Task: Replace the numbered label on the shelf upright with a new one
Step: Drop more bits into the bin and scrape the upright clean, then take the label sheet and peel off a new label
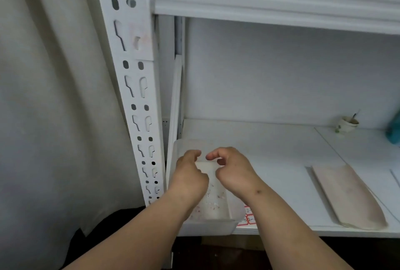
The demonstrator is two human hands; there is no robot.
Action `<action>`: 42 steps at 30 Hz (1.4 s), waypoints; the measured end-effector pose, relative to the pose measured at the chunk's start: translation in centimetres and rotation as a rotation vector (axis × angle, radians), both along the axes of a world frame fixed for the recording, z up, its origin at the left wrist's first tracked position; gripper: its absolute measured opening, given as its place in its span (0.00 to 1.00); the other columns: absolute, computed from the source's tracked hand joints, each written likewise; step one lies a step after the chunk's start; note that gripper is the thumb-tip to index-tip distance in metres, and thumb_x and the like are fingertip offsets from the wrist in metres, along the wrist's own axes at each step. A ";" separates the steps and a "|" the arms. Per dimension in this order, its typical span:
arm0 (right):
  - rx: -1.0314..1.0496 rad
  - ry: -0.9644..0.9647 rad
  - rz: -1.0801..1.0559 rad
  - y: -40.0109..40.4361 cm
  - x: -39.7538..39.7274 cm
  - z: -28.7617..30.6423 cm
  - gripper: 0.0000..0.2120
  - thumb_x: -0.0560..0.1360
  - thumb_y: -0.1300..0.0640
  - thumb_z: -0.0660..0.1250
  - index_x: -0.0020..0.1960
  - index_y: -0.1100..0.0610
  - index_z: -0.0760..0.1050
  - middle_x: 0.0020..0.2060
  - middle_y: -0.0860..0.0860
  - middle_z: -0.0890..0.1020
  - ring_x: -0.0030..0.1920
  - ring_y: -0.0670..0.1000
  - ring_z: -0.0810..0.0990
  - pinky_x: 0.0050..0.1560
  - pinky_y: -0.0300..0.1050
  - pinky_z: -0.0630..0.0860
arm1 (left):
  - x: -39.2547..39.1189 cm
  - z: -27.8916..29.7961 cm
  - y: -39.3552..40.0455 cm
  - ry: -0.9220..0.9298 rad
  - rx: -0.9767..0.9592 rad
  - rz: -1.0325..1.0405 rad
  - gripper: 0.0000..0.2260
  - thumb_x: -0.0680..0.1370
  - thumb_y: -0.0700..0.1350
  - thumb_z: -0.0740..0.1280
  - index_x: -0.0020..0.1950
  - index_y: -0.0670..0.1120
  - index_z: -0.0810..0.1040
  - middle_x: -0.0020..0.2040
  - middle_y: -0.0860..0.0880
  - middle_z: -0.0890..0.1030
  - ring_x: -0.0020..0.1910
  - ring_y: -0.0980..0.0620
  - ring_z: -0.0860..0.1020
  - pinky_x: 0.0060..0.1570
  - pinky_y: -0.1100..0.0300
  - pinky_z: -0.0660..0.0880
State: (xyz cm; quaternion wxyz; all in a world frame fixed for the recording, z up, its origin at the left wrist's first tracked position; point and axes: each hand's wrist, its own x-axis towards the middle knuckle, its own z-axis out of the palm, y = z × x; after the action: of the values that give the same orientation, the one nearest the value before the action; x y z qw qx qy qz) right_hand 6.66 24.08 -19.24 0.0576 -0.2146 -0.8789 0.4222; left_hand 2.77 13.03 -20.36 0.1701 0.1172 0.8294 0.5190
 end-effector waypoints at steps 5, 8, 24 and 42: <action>0.014 -0.053 -0.049 1.0 -0.5 -2.4 0.06 0.74 0.58 0.65 0.42 0.54 0.81 0.35 0.47 0.83 0.37 0.45 0.80 0.35 0.36 0.74 | -0.7 -1.2 1.1 -0.048 -0.115 0.041 0.09 0.81 0.45 0.60 0.52 0.44 0.78 0.49 0.47 0.80 0.44 0.48 0.78 0.50 0.50 0.78; -0.028 -0.083 -0.056 2.2 -0.3 -4.1 0.16 0.76 0.66 0.58 0.54 0.52 0.80 0.49 0.47 0.84 0.49 0.45 0.81 0.39 0.29 0.71 | -1.0 -2.4 1.8 -0.098 -0.082 0.011 0.22 0.77 0.33 0.58 0.68 0.52 0.69 0.66 0.50 0.71 0.52 0.51 0.76 0.50 0.53 0.80; 0.079 -0.368 -0.496 9.8 3.6 -14.1 0.19 0.74 0.54 0.62 0.64 0.54 0.73 0.56 0.53 0.78 0.54 0.55 0.79 0.52 0.52 0.79 | -0.1 -6.1 5.6 -0.094 -0.122 -0.061 0.13 0.81 0.45 0.62 0.66 0.51 0.73 0.63 0.54 0.74 0.38 0.62 0.72 0.32 0.69 0.67; -0.054 -0.477 -0.608 9.9 2.6 -16.8 0.23 0.66 0.52 0.73 0.54 0.54 0.64 0.48 0.52 0.76 0.49 0.55 0.78 0.48 0.51 0.78 | -0.7 -6.5 5.7 -0.075 -0.179 -0.093 0.05 0.81 0.47 0.62 0.50 0.50 0.78 0.47 0.57 0.77 0.35 0.61 0.75 0.30 0.72 0.70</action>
State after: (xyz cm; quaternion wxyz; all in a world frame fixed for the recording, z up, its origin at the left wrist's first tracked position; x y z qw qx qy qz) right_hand 9.29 34.02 -36.05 -0.0316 -0.5590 -0.7523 0.3472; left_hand 2.07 18.74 -26.83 0.2347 0.1206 0.8592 0.4383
